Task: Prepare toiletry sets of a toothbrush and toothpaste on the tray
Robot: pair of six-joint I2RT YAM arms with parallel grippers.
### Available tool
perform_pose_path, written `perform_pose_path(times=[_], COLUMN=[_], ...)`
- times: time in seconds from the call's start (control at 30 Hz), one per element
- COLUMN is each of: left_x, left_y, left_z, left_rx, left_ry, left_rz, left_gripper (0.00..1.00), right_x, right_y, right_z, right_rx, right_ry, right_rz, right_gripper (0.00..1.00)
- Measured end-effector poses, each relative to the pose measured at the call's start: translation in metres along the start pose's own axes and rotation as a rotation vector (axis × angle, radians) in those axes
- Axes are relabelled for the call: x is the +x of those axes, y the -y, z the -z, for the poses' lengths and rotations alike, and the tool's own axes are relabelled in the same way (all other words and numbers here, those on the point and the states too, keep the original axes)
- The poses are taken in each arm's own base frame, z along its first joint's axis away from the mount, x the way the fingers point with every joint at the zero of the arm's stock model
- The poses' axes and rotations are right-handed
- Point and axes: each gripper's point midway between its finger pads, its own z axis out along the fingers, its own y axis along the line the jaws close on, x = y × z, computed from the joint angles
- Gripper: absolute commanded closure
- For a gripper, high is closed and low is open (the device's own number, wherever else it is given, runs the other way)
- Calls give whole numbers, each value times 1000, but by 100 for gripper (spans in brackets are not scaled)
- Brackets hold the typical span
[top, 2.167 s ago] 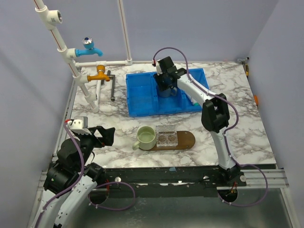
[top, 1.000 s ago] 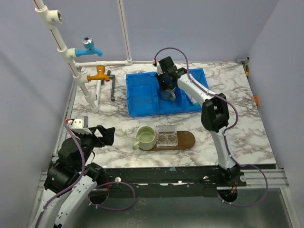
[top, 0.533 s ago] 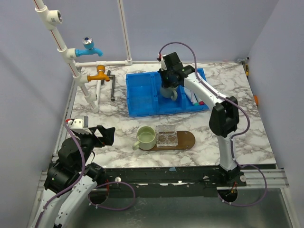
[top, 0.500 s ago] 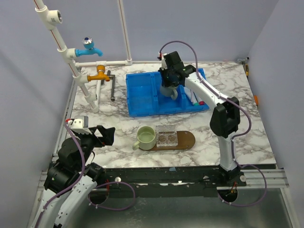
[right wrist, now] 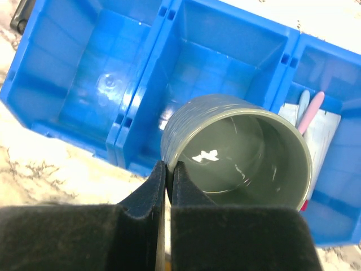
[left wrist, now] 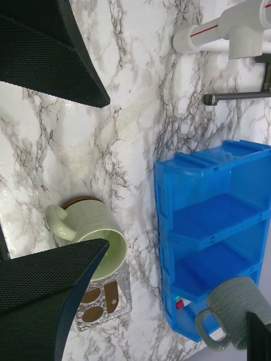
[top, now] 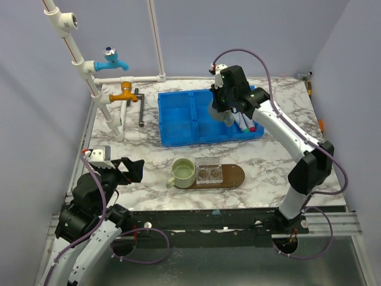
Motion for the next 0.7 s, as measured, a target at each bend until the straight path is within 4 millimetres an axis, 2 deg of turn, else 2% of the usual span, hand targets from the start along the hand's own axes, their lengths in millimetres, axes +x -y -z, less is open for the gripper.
perform_pose_path(times=[0.17,0.33,0.7], left_x=[-1,-2,-2], left_y=[0,0,2], left_z=[1,2,3], left_rx=[2,4,15], left_ry=[5,11,16], left_rz=[1,3,5], left_gripper=[1,1,1], right_x=[12,39,105], right_y=[-2,1,3], right_z=[36,68,110], right_rx=[3,12,15], right_ry=[15,-2,-103], right_rz=[29,54,57], right_gripper=[100,100,100])
